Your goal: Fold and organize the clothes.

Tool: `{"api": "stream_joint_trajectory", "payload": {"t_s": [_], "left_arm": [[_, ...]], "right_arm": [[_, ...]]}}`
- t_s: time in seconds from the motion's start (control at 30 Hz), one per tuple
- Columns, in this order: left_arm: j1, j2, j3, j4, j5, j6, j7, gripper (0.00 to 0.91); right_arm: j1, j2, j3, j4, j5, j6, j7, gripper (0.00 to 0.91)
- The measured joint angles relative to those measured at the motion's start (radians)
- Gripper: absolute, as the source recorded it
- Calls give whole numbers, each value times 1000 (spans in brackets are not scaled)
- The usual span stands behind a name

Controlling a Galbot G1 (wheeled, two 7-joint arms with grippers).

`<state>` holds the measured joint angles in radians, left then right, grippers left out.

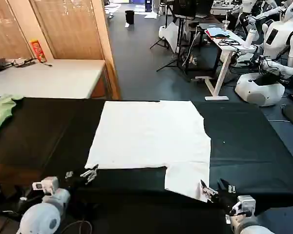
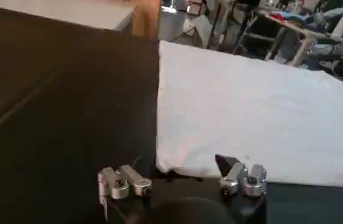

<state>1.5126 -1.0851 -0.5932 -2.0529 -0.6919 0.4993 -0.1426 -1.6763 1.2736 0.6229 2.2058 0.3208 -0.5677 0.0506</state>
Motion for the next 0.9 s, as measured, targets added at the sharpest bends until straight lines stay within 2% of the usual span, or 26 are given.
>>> {"api": "stream_joint_trajectory", "payload": {"t_s": [0.07, 0.13, 0.17, 0.23, 0.27, 0.3, 0.33, 0.37, 0.43, 0.5, 0.73, 0.9], "left_arm": [[1, -3, 1, 2, 10, -8, -5, 878], [-3, -5, 2, 9, 12, -8, -10, 878], [-3, -5, 3, 14, 13, -8, -11, 780], [-3, -5, 4, 21, 12, -5, -11, 419], [-3, -4, 4, 22, 13, -6, -11, 332], [-1, -4, 4, 23, 12, -7, -10, 166], [1, -4, 4, 24, 11, -8, -10, 146], [2, -4, 4, 24, 11, -9, -10, 98], [1, -7, 6, 24, 10, -9, -10, 49], [1, -8, 7, 24, 10, -10, -10, 0], [16, -14, 11, 0, 14, -14, -6, 0], [45, -15, 0, -41, 31, -16, -27, 0]], "right_arm": [[-2, 3, -4, -6, -9, 0, 0, 809], [-4, 8, -8, -11, -15, 0, 0, 780], [-4, 10, -10, -12, -16, 0, 0, 751], [-5, 15, -14, -13, -19, 0, 2, 712], [-5, 18, -16, -13, -20, 1, 2, 673], [-5, 20, -19, -13, -21, 1, 2, 605], [-5, 22, -21, -13, -25, 1, 2, 605], [-6, 24, -25, -13, -29, 1, 1, 302], [-9, 28, -32, -13, -37, 1, 0, 117], [-14, 31, -35, -10, -42, 1, 0, 68], [-43, 28, -17, 23, -45, 3, 9, 49], [-91, 30, 1, 81, -37, -15, 34, 49]]}}
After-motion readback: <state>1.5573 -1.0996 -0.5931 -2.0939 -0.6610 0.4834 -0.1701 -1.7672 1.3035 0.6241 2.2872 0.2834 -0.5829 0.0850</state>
